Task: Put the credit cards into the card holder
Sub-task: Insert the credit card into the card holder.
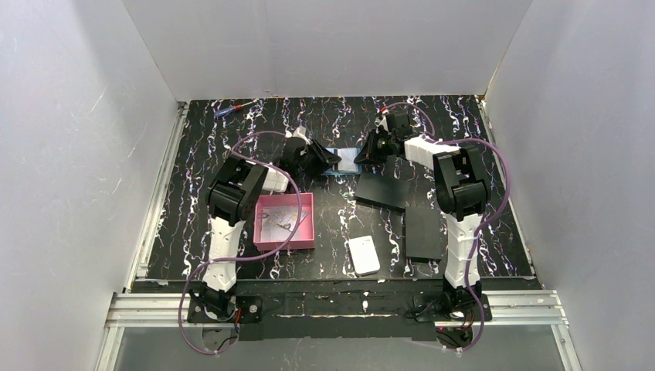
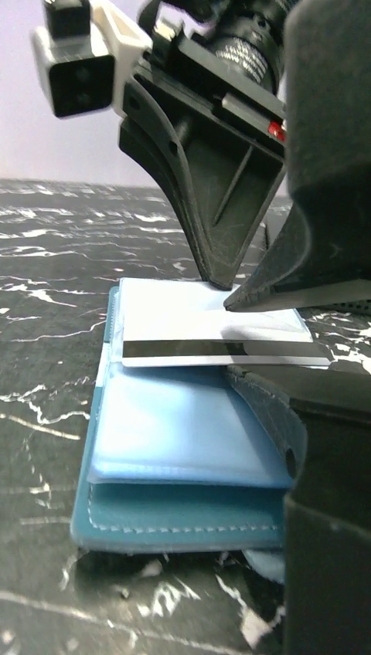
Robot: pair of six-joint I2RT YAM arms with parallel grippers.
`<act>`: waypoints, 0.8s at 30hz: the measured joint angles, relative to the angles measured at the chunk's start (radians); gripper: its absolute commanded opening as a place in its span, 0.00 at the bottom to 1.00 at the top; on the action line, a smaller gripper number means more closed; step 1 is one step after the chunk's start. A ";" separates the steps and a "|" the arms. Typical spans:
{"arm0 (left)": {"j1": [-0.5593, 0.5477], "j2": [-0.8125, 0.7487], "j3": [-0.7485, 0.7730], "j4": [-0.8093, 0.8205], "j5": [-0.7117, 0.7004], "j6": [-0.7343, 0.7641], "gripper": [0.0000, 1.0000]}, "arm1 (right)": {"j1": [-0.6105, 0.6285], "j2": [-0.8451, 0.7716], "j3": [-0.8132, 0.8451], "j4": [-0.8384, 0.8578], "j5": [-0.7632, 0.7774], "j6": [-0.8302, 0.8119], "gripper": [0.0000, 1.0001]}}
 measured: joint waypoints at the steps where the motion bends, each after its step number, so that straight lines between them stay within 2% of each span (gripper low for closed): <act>1: 0.000 -0.004 0.022 -0.045 0.012 0.023 0.35 | 0.001 0.000 0.003 -0.005 0.001 -0.007 0.01; 3: 0.000 -0.007 0.069 -0.127 0.032 0.074 0.44 | 0.002 0.000 0.011 -0.024 0.001 -0.024 0.01; 8: -0.006 -0.010 0.201 -0.356 0.064 0.193 0.54 | 0.004 0.000 0.031 -0.065 0.004 -0.063 0.01; 16: -0.049 -0.008 0.389 -0.700 0.025 0.398 0.53 | 0.008 0.000 0.040 -0.097 0.006 -0.088 0.01; 20: -0.068 0.006 0.436 -0.780 0.024 0.488 0.53 | 0.007 0.000 0.040 -0.100 -0.003 -0.088 0.01; 24: -0.060 0.021 0.455 -0.795 0.069 0.534 0.56 | 0.003 0.000 0.041 -0.099 -0.017 -0.083 0.04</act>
